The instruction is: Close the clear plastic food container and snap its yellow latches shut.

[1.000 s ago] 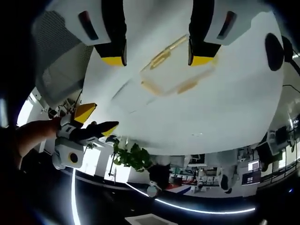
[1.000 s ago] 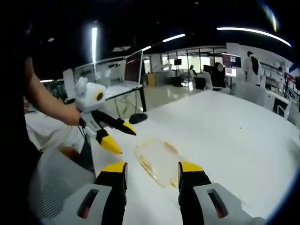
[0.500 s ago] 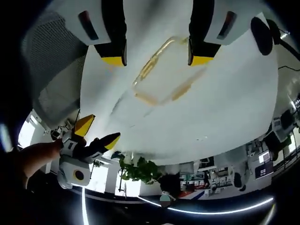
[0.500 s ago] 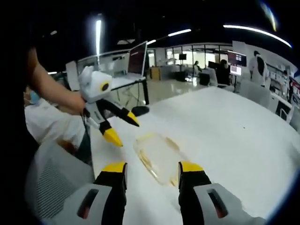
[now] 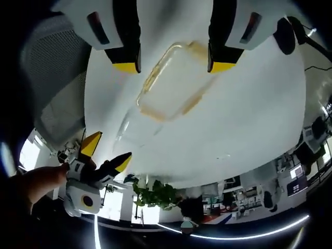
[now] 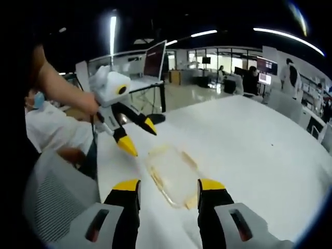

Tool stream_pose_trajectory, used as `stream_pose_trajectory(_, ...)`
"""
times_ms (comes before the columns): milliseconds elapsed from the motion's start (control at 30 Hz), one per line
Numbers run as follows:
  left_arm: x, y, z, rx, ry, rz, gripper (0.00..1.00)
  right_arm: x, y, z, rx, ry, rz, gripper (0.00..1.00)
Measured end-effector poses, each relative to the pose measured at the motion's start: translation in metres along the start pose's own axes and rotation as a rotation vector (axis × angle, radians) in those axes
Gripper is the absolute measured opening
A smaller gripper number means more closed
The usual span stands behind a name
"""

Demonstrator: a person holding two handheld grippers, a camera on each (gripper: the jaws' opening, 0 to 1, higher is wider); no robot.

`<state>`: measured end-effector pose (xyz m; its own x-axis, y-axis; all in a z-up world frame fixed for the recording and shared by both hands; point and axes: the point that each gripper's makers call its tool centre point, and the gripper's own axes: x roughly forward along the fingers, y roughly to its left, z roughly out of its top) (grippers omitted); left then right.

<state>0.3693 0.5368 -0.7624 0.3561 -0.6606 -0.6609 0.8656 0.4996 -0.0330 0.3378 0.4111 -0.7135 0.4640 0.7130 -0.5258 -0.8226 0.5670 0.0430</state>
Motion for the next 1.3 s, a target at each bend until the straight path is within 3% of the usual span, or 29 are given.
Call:
stream_pose_trajectory(567,0.005,0.01,-0.015,0.104,0.129,-0.081,0.51,0.012,-0.008,-0.003,-0.045,0.063,0.028,0.46)
stream_pose_trajectory(767,0.009,0.009,-0.019,0.128,0.165,-0.114,0.51,0.017,-0.012,-0.013,-0.079,0.116,0.051,0.46)
stream_pose_trajectory(800,0.009,0.01,-0.019,0.134,0.169,-0.115,0.51,0.018,-0.012,-0.017,-0.124,0.137,0.054,0.46)
stream_pose_trajectory(1300,0.019,0.024,-0.03,0.204,0.256,-0.142,0.51,0.031,-0.023,-0.024,-0.146,0.188,0.079,0.45)
